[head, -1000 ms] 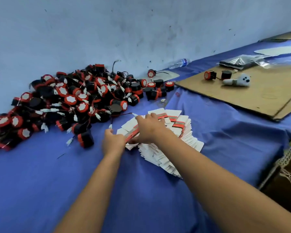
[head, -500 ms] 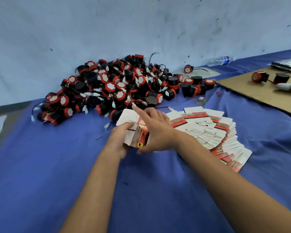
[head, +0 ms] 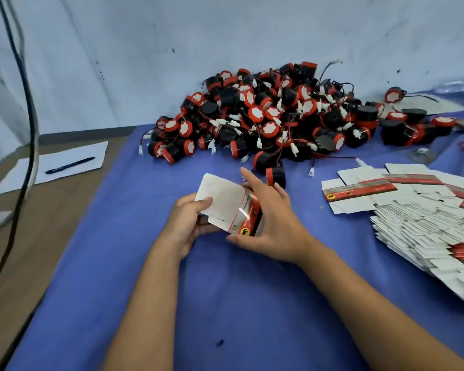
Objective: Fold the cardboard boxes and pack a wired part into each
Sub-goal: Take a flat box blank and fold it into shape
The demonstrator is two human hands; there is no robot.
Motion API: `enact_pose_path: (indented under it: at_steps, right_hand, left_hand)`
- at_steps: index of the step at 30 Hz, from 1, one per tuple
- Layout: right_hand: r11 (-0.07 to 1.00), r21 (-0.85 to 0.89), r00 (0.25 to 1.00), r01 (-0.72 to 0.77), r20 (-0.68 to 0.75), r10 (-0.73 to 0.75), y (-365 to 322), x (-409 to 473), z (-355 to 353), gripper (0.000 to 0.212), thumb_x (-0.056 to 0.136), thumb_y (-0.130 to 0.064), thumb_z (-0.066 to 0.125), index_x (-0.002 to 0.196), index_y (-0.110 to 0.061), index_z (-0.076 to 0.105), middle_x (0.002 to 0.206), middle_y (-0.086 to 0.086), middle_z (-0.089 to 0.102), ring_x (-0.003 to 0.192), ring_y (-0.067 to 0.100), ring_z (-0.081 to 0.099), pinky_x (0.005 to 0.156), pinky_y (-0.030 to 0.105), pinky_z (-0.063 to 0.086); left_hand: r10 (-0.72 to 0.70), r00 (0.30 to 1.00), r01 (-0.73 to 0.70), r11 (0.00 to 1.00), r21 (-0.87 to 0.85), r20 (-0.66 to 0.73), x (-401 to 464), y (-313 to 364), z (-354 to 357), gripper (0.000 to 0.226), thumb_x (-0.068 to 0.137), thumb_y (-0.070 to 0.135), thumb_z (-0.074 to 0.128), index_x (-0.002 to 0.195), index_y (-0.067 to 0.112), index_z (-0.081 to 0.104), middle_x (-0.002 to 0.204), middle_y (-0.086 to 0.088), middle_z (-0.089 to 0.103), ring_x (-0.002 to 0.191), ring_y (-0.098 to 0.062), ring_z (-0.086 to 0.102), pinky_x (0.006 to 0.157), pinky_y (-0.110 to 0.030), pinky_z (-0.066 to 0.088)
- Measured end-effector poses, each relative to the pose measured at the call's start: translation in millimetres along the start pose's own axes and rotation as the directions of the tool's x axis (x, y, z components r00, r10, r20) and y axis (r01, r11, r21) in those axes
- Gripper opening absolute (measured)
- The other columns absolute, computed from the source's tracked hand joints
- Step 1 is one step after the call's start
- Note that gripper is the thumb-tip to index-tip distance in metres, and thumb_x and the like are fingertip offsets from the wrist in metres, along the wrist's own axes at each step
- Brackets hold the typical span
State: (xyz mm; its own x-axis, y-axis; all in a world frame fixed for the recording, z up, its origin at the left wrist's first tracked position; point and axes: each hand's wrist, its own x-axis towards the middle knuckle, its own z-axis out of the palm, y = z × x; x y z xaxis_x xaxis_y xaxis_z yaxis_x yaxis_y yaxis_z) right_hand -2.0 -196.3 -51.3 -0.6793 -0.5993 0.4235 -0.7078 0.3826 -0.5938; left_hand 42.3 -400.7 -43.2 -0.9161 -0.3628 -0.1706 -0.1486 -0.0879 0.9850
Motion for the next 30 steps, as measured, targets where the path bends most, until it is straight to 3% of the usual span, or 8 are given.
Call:
enact_pose_path:
  at_steps: [2,5,8,11,15,19,22,30]
  right_hand:
    - [0.998,0.053,0.997,-0.016,-0.074,0.02,1,1,-3,0.105,0.073,-0.055,0.084,0.158,-0.029,0.027,0.144,-0.018,0.051,0.139,0.001,0.04,0.125,0.04,0.018]
    - [0.915,0.39,0.968,-0.101,-0.174,0.181,2,2,-4,0.067,0.073,-0.05,0.085,0.13,-0.033,0.056,0.118,-0.018,0.069,0.112,0.004,0.065,0.095,0.024,0.052]
    - [0.572,0.785,0.914,-0.236,-0.02,0.404,3,4,-11,0.049,0.08,-0.055,0.074,0.116,-0.021,0.07,0.112,0.004,0.076,0.106,0.028,0.072,0.092,0.051,0.058]
    - [0.348,0.865,0.887,-0.362,0.205,0.414,3,3,-21,0.05,0.089,-0.06,0.061,0.115,-0.021,0.077,0.119,0.019,0.073,0.116,0.043,0.066,0.101,0.056,0.052]
    - [0.29,0.818,0.854,-0.496,0.399,0.335,-3,1,-26,0.053,0.093,-0.062,0.056,0.118,-0.02,0.076,0.123,0.019,0.071,0.106,0.038,0.068,0.079,0.041,0.058]
    - [0.249,0.812,0.837,-0.527,0.446,0.318,-7,1,-28,0.051,0.094,-0.063,0.054,0.117,-0.024,0.076,0.126,0.018,0.07,0.104,0.032,0.07,0.092,0.051,0.059]
    - [0.269,0.797,0.833,-0.541,0.463,0.304,-10,2,-27,0.056,0.092,-0.067,0.055,0.121,-0.023,0.074,0.13,0.021,0.067,0.118,0.043,0.065,0.099,0.058,0.054]
    - [0.253,0.808,0.84,-0.532,0.467,0.276,-5,2,-23,0.057,0.094,-0.072,0.049,0.119,-0.028,0.075,0.127,0.014,0.071,0.118,0.037,0.067,0.098,0.058,0.055]
  left_hand:
    - [0.04,0.999,-0.04,0.999,-0.035,-0.017,-2,-2,4,0.018,0.104,0.012,0.054,0.107,0.01,0.072,0.1,-0.013,0.078,0.083,-0.026,0.078,0.065,-0.037,0.062]
    - [0.143,0.989,-0.135,0.974,-0.181,0.031,-6,-1,15,0.029,0.1,0.035,0.064,0.116,0.012,0.071,0.116,-0.016,0.076,0.103,-0.033,0.074,0.071,-0.038,0.063]
    - [0.299,0.904,-0.229,0.942,-0.246,0.306,-10,0,16,0.09,0.076,0.055,0.084,0.153,0.026,0.047,0.154,-0.008,0.053,0.142,-0.028,0.051,0.105,-0.049,0.053]
    - [0.301,0.825,-0.33,0.944,-0.025,0.479,-16,-4,22,0.131,0.061,0.039,0.1,0.161,0.051,0.015,0.17,0.012,0.024,0.156,-0.014,0.026,0.117,-0.054,0.041]
    - [0.362,0.815,-0.434,0.899,0.063,0.453,-21,-8,35,0.145,0.065,-0.001,0.095,0.162,0.048,0.0,0.166,0.027,0.026,0.14,0.0,0.049,0.098,-0.03,0.056]
    - [0.479,0.822,-0.537,0.831,0.142,0.308,-22,-4,37,0.141,0.058,0.025,0.1,0.163,0.046,0.008,0.163,0.036,0.023,0.148,0.009,0.03,0.113,-0.023,0.044]
    - [0.537,0.789,-0.596,0.787,0.16,0.299,-23,-5,39,0.123,0.062,0.021,0.093,0.16,0.046,0.023,0.152,0.034,0.043,0.137,0.005,0.049,0.101,-0.016,0.05]
    - [0.471,0.822,-0.543,0.818,0.191,0.319,-26,-7,47,0.114,0.07,0.016,0.082,0.154,0.058,0.018,0.133,0.016,0.061,0.114,-0.013,0.07,0.086,-0.032,0.062]
